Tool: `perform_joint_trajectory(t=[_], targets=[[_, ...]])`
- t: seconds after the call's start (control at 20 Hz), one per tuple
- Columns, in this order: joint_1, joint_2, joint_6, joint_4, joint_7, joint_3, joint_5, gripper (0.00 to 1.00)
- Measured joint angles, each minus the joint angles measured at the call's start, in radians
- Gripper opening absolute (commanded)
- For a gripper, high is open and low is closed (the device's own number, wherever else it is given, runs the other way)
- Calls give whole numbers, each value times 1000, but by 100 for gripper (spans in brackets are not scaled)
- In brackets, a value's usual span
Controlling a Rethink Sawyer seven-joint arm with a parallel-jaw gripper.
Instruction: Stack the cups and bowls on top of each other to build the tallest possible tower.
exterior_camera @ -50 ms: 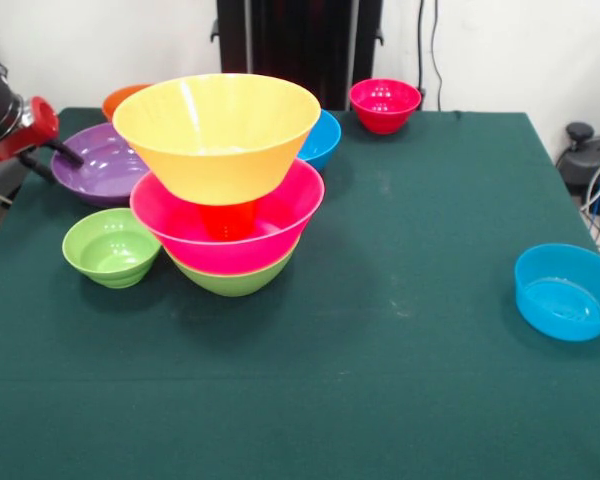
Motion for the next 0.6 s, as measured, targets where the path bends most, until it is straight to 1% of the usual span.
perform_joint_trajectory(t=[0.25, 0.6], targets=[[-3, -1, 28, -3, 0, 18, 11, 0], [-5, 3, 33, -19, 0, 30, 8, 0]])
